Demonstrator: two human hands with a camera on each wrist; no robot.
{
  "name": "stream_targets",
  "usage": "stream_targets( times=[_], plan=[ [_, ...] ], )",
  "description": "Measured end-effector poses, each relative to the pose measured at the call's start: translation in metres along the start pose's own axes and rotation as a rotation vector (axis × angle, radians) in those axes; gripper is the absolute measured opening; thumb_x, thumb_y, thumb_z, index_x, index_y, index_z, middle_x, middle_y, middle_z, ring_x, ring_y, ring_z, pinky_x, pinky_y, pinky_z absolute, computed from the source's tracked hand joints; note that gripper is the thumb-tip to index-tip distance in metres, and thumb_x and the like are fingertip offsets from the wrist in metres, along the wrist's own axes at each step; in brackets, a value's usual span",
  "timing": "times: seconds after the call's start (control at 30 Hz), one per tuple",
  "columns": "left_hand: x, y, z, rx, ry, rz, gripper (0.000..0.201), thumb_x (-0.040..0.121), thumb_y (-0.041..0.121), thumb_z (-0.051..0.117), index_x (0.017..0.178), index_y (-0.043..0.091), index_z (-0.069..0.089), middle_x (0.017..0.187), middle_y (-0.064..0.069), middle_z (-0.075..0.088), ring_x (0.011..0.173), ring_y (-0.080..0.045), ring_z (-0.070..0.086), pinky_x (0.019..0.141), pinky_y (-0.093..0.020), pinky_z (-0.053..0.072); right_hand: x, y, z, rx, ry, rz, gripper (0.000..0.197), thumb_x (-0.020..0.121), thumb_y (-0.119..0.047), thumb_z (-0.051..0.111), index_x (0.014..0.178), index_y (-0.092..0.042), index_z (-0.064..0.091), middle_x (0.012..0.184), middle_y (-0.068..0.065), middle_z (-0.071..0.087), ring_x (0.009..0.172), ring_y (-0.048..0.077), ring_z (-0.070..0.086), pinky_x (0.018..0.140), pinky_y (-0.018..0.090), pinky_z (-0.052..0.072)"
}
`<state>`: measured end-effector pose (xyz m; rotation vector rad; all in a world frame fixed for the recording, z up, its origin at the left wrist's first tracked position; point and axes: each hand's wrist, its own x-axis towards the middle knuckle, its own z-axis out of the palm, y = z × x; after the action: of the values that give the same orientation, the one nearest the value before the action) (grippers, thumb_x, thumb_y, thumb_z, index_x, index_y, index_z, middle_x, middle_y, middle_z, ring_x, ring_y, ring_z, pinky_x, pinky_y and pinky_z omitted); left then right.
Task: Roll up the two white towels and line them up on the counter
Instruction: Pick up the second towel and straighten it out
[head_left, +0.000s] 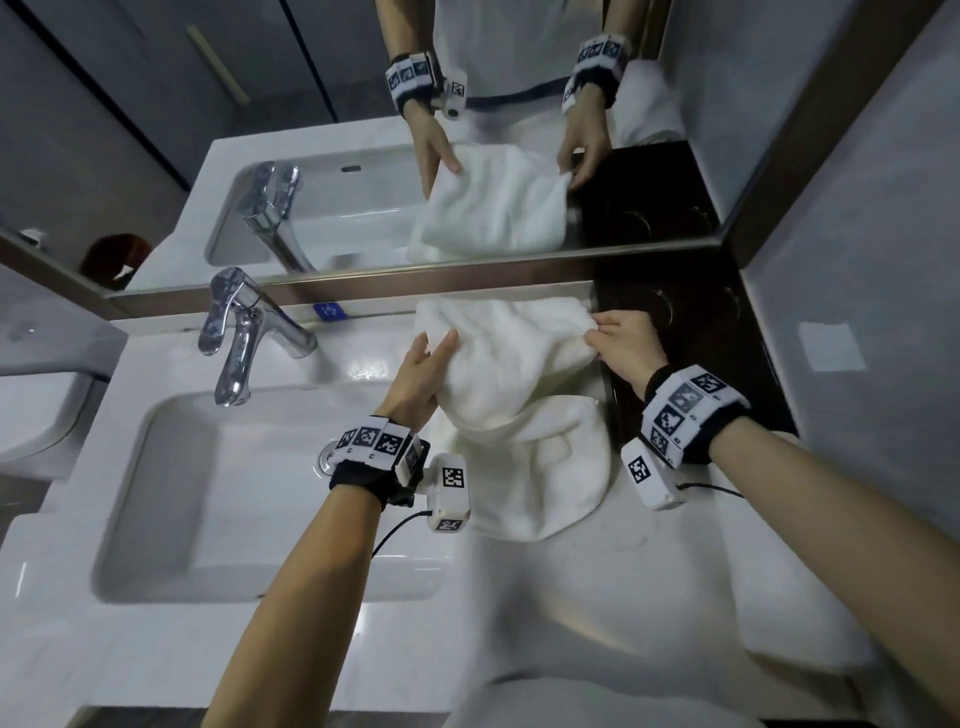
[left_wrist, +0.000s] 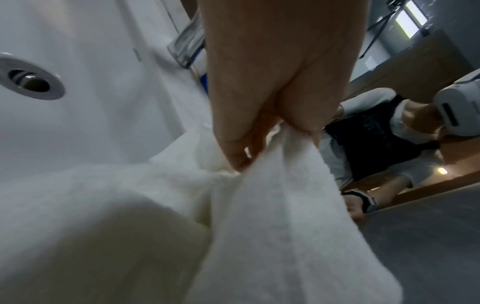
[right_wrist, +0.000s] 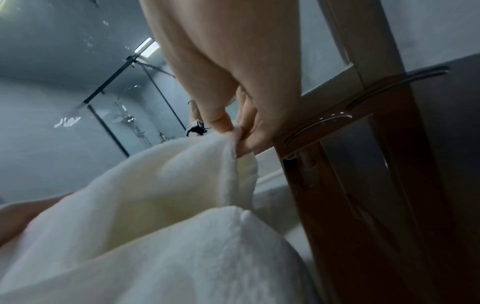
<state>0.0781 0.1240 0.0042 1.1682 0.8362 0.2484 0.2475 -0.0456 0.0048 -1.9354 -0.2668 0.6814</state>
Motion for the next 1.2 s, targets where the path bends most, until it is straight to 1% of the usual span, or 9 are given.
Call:
stream_targets(
  times=[0.17, 0.33, 0.5, 0.63, 0.73, 0.83, 0.93, 1.03, 1.2],
  plan=[
    [-0.002, -0.022, -0.014, 0.156, -0.075, -0.208, 0.044, 0.095, 0.038, 0.051, 0.121, 0.004, 0.059, 0.102, -0.003, 0.072, 0.094, -0.018, 0.067, 0.082, -0.027, 0.052, 0.002, -0.001, 0.000, -0.192, -0.027, -0.124, 0.035, 0.090, 0.002, 0.044, 0.123, 0.000, 0.056, 0.120, 0.019, 0.063, 0.111, 0.030, 0.060, 0.093, 0.031, 0.047],
    [-0.008, -0.002, -0.019, 0.041, -0.058, 0.111, 0.021, 0.100, 0.021, 0.044, 0.114, 0.013, 0.058, 0.096, 0.005, 0.073, 0.086, -0.008, 0.070, 0.073, -0.023, 0.055, 0.000, -0.015, -0.009, -0.147, -0.015, -0.215, 0.034, 0.094, 0.001, 0.039, 0.124, 0.002, 0.053, 0.123, 0.020, 0.060, 0.116, 0.027, 0.056, 0.099, 0.035, 0.043],
    [-0.007, 0.038, -0.011, 0.101, -0.148, 0.315, 0.021, 0.098, 0.022, 0.048, 0.116, 0.023, 0.058, 0.118, -0.003, 0.066, 0.109, -0.018, 0.063, 0.091, -0.034, 0.052, 0.001, -0.043, -0.019, 0.208, -0.081, -0.153, 0.032, 0.098, -0.007, 0.040, 0.127, -0.002, 0.052, 0.115, 0.012, 0.061, 0.101, 0.017, 0.056, 0.085, 0.031, 0.046],
    [-0.004, 0.032, -0.013, 0.162, -0.249, 0.171, 0.053, 0.092, -0.004, 0.050, 0.129, 0.035, 0.048, 0.127, -0.003, 0.059, 0.114, -0.022, 0.059, 0.092, -0.042, 0.050, -0.002, -0.032, -0.019, 0.382, -0.229, -0.002, 0.039, 0.093, -0.009, 0.055, 0.130, -0.002, 0.049, 0.109, 0.004, 0.064, 0.093, 0.012, 0.063, 0.082, 0.028, 0.052],
    [0.000, 0.019, -0.018, 0.173, -0.211, 0.037, 0.066, 0.082, -0.021, 0.051, 0.133, 0.021, 0.047, 0.120, -0.014, 0.060, 0.108, -0.029, 0.058, 0.096, -0.044, 0.046, -0.003, -0.012, -0.011, 0.276, -0.146, 0.054, 0.051, 0.081, 0.004, 0.066, 0.129, 0.003, 0.049, 0.118, 0.013, 0.061, 0.104, 0.021, 0.061, 0.090, 0.031, 0.051],
    [0.006, 0.009, -0.023, 0.277, -0.198, -0.032, 0.034, 0.084, -0.009, 0.059, 0.117, -0.002, 0.058, 0.106, -0.014, 0.066, 0.100, -0.024, 0.061, 0.099, -0.035, 0.047, 0.002, 0.003, -0.001, -0.020, -0.022, 0.100, 0.024, 0.078, -0.018, 0.074, 0.096, -0.004, 0.069, 0.103, 0.015, 0.070, 0.100, 0.026, 0.065, 0.093, 0.038, 0.052],
    [0.014, -0.003, -0.025, 0.302, -0.162, -0.073, 0.019, 0.088, 0.013, 0.064, 0.102, 0.003, 0.057, 0.098, -0.013, 0.056, 0.095, -0.023, 0.055, 0.103, -0.036, 0.043, 0.007, 0.004, 0.005, -0.215, 0.108, 0.107, 0.039, 0.073, -0.043, 0.074, 0.067, -0.005, 0.065, 0.082, 0.017, 0.071, 0.088, 0.028, 0.065, 0.080, 0.039, 0.054],
    [0.017, -0.007, -0.020, 0.221, -0.065, -0.126, 0.028, 0.096, 0.030, 0.051, 0.090, 0.005, 0.063, 0.086, -0.005, 0.066, 0.077, -0.015, 0.061, 0.074, -0.022, 0.054, 0.013, -0.002, 0.010, -0.166, 0.169, 0.094, 0.038, 0.072, -0.037, 0.074, 0.075, 0.000, 0.067, 0.082, 0.019, 0.071, 0.083, 0.033, 0.068, 0.078, 0.043, 0.056],
    [0.017, -0.010, -0.012, 0.247, -0.084, -0.120, 0.024, 0.098, 0.028, 0.049, 0.085, 0.008, 0.052, 0.081, -0.007, 0.054, 0.075, -0.018, 0.053, 0.063, -0.019, 0.050, 0.021, -0.007, 0.012, -0.136, 0.183, 0.097, 0.029, 0.075, -0.021, 0.062, 0.087, 0.004, 0.068, 0.090, 0.024, 0.070, 0.086, 0.040, 0.065, 0.082, 0.053, 0.054]
  ],
)
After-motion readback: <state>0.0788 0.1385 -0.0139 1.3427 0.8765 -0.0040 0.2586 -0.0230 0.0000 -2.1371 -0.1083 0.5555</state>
